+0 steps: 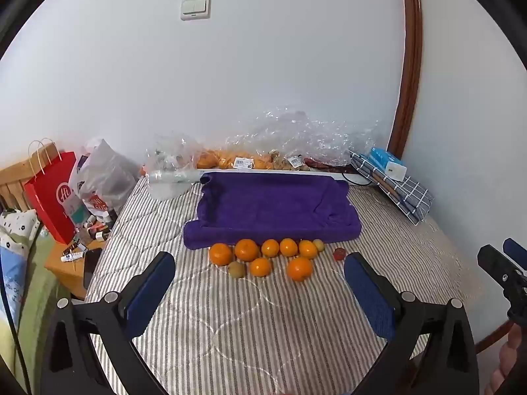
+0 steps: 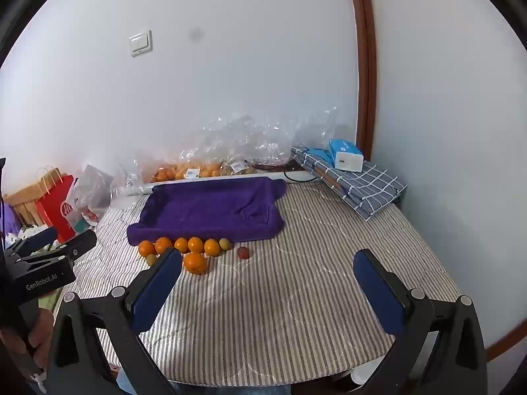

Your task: Organize fruits

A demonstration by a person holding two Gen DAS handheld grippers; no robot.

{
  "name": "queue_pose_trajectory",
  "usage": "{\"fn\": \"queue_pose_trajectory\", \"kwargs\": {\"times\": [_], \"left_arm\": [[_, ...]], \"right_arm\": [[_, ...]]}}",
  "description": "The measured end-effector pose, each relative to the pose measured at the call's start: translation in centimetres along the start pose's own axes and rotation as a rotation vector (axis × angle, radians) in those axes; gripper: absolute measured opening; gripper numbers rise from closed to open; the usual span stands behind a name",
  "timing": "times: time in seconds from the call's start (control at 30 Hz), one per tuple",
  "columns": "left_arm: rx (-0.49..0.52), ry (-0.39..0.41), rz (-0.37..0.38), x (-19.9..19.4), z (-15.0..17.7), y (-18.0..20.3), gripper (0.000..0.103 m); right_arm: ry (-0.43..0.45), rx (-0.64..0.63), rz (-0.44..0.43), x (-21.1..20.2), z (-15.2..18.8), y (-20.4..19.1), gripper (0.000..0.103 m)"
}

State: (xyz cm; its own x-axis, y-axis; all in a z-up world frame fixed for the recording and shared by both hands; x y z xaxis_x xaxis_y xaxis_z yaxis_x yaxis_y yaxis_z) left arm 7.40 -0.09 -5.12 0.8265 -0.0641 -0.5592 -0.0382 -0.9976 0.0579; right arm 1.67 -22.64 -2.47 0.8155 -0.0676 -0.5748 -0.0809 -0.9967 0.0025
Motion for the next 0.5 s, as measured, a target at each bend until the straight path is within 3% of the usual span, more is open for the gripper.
{"fn": "queue_pose_trajectory", "kwargs": {"times": [0.5], "left_arm": [[-0.030, -0.017, 0.005, -0.1, -0.1, -0.3, 0.103]], "right_arm": [[-0.010, 0.000, -0.014, -0.7, -0.2, -0.1, 0.103]]}}
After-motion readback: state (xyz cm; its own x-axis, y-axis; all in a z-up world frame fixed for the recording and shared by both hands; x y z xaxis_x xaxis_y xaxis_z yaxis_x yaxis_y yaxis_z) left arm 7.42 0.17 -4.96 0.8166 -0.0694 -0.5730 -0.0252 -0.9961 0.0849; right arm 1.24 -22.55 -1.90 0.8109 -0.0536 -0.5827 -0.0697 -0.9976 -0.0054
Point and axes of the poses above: each gripper's, at about its wrist camera, not at the fingertips, and x roughly the way its jaws point, y to its right, z to its underside, the point moved 9 cm from there along x, roughly the way its jaws point, and after that the axes turned 4 degrees about z, right-handed, at the moved point
